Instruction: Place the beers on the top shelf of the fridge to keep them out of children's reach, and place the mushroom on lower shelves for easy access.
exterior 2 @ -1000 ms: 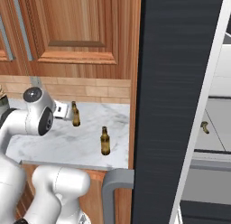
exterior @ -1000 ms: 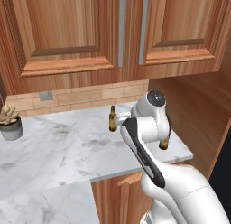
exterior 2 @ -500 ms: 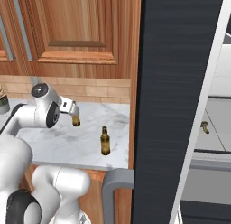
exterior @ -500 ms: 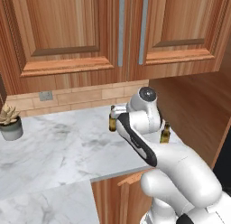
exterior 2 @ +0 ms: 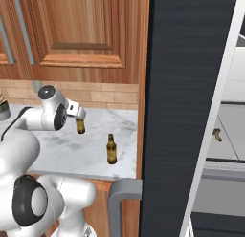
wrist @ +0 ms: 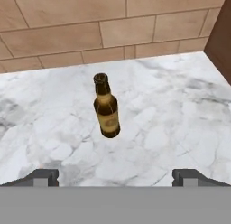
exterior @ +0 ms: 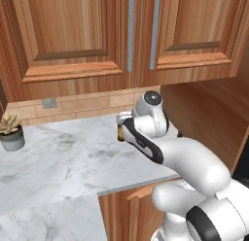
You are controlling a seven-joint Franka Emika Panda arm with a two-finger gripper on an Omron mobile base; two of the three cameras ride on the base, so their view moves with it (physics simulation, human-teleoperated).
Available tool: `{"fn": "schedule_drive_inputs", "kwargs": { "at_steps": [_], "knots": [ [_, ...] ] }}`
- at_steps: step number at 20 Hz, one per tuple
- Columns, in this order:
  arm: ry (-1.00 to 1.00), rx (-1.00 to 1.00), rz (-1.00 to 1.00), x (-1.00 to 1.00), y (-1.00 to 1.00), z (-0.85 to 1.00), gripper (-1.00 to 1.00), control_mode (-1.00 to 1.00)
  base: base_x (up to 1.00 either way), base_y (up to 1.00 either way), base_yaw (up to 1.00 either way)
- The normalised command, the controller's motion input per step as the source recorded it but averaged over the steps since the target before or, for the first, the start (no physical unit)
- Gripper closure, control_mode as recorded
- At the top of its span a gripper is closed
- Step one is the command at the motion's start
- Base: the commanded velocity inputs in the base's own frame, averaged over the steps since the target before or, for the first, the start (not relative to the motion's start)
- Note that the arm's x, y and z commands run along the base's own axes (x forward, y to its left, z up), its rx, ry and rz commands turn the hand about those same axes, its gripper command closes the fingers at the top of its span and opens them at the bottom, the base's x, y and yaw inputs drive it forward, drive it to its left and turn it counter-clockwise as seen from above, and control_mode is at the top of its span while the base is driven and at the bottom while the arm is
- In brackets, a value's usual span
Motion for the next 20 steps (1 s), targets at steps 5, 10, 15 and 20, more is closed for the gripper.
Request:
{"fn": "schedule_drive_inputs", "kwargs": {
  "at_steps": [5, 10, 15, 20],
  "knots": [
    [0.00, 0.00, 0.00, 0.25, 0.11, -0.23, -1.00, -1.00, 0.00, 0.00, 0.00],
    [0.00, 0.00, 0.00, 0.30, 0.01, -0.22, -1.00, -1.00, 0.00, 0.00, 0.00],
    [-0.02, 0.00, 0.00, 0.26, 0.00, -0.21, -1.00, -1.00, 0.00, 0.00, 0.00],
    [-0.05, 0.00, 0.00, 0.23, 0.03, -0.17, -1.00, -1.00, 0.00, 0.00, 0.00]
  ]
}}
